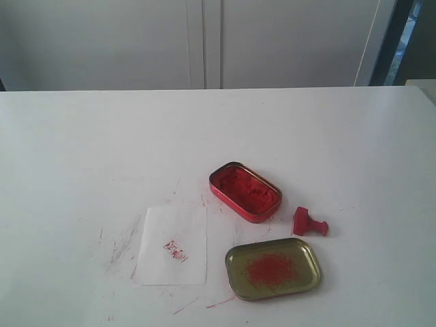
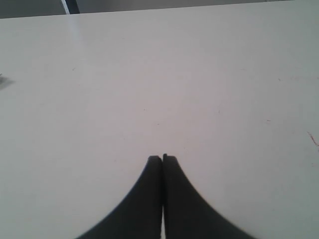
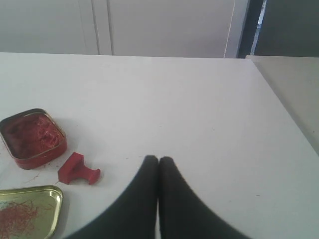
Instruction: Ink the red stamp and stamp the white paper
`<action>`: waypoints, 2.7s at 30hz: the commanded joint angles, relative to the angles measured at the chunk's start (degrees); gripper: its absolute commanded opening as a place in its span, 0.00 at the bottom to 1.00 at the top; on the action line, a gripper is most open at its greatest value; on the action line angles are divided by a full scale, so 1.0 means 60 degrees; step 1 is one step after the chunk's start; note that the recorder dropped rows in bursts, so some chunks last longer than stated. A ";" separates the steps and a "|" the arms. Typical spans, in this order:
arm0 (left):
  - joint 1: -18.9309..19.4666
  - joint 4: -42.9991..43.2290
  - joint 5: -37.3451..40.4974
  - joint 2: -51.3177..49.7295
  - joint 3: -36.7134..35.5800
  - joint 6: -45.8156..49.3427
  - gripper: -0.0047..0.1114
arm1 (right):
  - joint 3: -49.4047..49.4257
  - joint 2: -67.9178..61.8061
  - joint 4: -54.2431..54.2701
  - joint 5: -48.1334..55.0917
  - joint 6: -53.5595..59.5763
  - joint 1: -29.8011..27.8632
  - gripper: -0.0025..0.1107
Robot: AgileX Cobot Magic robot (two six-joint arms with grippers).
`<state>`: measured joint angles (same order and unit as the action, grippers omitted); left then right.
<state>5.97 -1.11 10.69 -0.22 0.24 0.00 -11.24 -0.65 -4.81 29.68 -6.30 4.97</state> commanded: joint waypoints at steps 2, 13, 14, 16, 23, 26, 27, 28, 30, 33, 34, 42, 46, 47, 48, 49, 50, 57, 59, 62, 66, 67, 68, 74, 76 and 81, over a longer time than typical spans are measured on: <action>-0.0063 -0.0051 -0.0008 0.0037 -0.0039 0.0000 0.04 | 0.0647 0.0108 -0.0036 -0.1093 -0.0002 -0.0074 0.02; -0.0063 -0.0051 -0.0008 0.0037 -0.0039 0.0000 0.04 | 0.1377 0.0108 -0.0036 -0.1141 -0.0002 -0.0074 0.02; -0.0063 -0.0051 -0.0008 0.0037 -0.0039 0.0000 0.04 | 0.1447 0.0108 -0.0036 -0.1188 -0.0002 -0.0074 0.02; -0.0063 -0.0051 -0.0008 0.0037 -0.0039 0.0000 0.04 | 0.1659 0.0108 -0.0036 -0.1326 -0.0002 -0.0074 0.02; -0.0063 -0.0051 -0.0008 0.0037 -0.0039 0.0000 0.04 | 0.1873 0.0108 -0.0021 -0.1604 -0.0002 -0.0074 0.02; -0.0063 -0.0051 -0.0008 0.0037 -0.0039 0.0000 0.04 | 0.1873 0.0108 -0.0001 -0.1604 -0.0002 -0.0074 0.02; -0.0063 -0.0051 -0.0008 0.0037 -0.0039 0.0000 0.04 | 0.1873 0.0108 0.0020 -0.1604 -0.0002 -0.0074 0.02; -0.0063 -0.0051 -0.0008 0.0037 -0.0039 0.0000 0.04 | 0.1873 0.0108 0.0020 -0.1604 -0.0002 -0.0074 0.02; -0.0063 -0.0051 -0.0008 0.0037 -0.0039 0.0000 0.04 | 0.1873 0.0108 0.0020 -0.1604 -0.0002 -0.0074 0.02; -0.0063 -0.0051 -0.0008 0.0037 -0.0039 0.0000 0.04 | 0.1873 0.0108 0.0020 -0.1604 -0.0002 -0.0074 0.02; -0.0063 -0.0051 -0.0008 0.0037 -0.0039 0.0000 0.04 | 0.1873 0.0108 0.0020 -0.1604 -0.0002 -0.0074 0.02; -0.0063 -0.0051 -0.0008 0.0037 -0.0039 0.0000 0.04 | 0.1873 0.0108 0.0020 -0.1618 -0.0002 -0.0643 0.02; -0.0063 -0.0051 -0.0008 0.0037 -0.0039 0.0000 0.04 | 0.1873 0.0108 0.0020 -0.1618 -0.0002 -0.0643 0.02; -0.0063 -0.0051 -0.0008 0.0037 -0.0039 0.0000 0.04 | 0.1873 0.0108 0.0020 -0.1618 -0.0002 -0.0643 0.02; -0.0063 -0.0051 -0.0008 0.0037 -0.0039 0.0000 0.04 | 0.1873 0.0108 0.0020 -0.1618 -0.0002 -0.0643 0.02; -0.0063 -0.0051 -0.0008 0.0037 -0.0039 0.0000 0.04 | 0.1873 0.0108 0.0020 -0.1618 -0.0002 -0.0643 0.02; -0.0063 -0.0051 -0.0008 0.0037 -0.0039 0.0000 0.04 | 0.1873 0.0108 0.0020 -0.1618 -0.0002 -0.0643 0.02; -0.0063 -0.0051 -0.0008 0.0037 -0.0039 0.0000 0.04 | 0.1873 0.0108 0.0020 -0.1702 -0.0002 -0.0643 0.02; -0.0063 -0.0051 -0.0008 0.0037 -0.0039 0.0000 0.04 | 0.1873 0.0108 0.0020 -0.1700 0.0089 -0.0643 0.02; -0.0063 -0.0051 -0.0008 0.0037 -0.0039 0.0000 0.04 | 0.1873 0.0108 0.0020 -0.1700 0.0879 -0.0643 0.02; -0.0063 -0.0051 -0.0008 0.0037 -0.0039 0.0000 0.04 | 0.1873 0.0108 0.0020 -0.1700 0.1300 -0.0643 0.02; -0.0063 -0.0051 -0.0008 0.0037 -0.0039 0.0000 0.04 | 0.1873 0.0108 0.0020 -0.1700 0.1300 -0.0643 0.02; -0.0063 -0.0051 -0.0008 0.0037 -0.0039 0.0000 0.04 | 0.1873 0.0108 0.0020 -0.1700 0.1263 -0.0643 0.02; -0.0063 -0.0051 -0.0008 0.0037 -0.0039 0.0000 0.04 | 0.1873 0.0108 0.0020 -0.1700 0.1125 -0.0643 0.02; -0.0063 -0.0051 -0.0008 0.0037 -0.0039 0.0000 0.04 | 0.1873 0.0108 0.0020 -0.1700 0.1125 -0.0643 0.02; -0.0063 -0.0051 -0.0008 0.0037 -0.0039 0.0000 0.04 | 0.1873 0.0108 0.0020 -0.1720 0.1051 -0.0643 0.02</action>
<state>5.97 -1.11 10.69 -0.22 0.24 0.00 -0.28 -0.34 -4.60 20.47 0.00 1.59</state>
